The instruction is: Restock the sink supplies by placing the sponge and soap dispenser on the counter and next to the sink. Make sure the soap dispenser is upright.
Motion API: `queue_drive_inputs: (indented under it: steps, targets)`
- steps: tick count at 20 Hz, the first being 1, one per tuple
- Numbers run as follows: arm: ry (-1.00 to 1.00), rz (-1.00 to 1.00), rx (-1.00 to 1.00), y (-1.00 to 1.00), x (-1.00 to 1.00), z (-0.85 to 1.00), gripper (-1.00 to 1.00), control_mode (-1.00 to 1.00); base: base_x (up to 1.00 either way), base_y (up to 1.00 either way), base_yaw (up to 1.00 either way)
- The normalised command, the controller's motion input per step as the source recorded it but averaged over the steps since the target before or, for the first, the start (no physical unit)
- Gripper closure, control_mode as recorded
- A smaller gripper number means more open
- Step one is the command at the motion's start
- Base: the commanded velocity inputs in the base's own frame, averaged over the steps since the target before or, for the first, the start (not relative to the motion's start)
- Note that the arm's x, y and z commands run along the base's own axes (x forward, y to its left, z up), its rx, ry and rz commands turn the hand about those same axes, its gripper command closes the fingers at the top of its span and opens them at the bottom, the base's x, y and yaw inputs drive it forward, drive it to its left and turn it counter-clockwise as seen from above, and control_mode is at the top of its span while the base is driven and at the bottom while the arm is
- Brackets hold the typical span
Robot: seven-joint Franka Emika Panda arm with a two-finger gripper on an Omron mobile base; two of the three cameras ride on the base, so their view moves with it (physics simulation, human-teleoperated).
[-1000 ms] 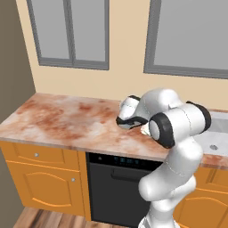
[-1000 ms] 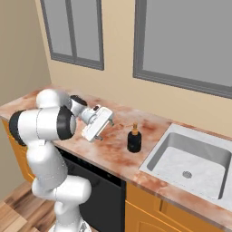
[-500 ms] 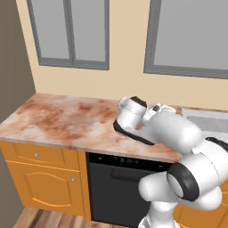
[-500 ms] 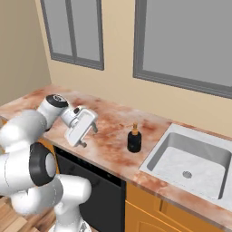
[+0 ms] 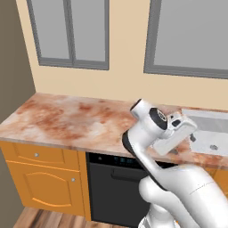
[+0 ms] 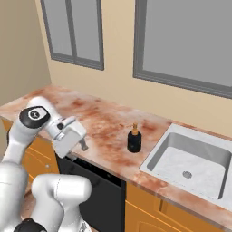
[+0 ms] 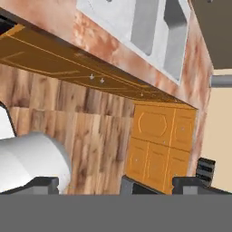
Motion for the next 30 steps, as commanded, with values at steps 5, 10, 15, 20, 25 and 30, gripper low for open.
queue_drive_inputs:
  steps: [5, 10, 15, 20, 25, 30]
  targets:
    - [-0.41, 0.0, 0.11, -0.01, -1.0, 0.08, -1.0, -1.0, 0.0, 0.0, 0.0]
    - [-0.39, 0.03, 0.16, 0.0, -0.66, 0.12, -1.0, -1.0, 0.0, 0.0, 0.0]
    - [-0.37, 0.16, 0.19, 0.06, -0.08, 0.17, -1.0, -1.0, 0.0, 0.0, 0.0]
    - [-0.15, 0.27, 0.07, 0.74, 0.05, -0.17, -1.0, -1.0, 0.0, 0.0, 0.0]
    - [0.0, 0.32, 0.0, 0.7, 0.01, -0.51, -1.0, -1.0, 0.0, 0.0, 0.0]
    - [0.02, 0.27, 0.0, 0.32, 0.01, -0.38, -1.0, 1.0, -0.02, 0.06, 0.07]
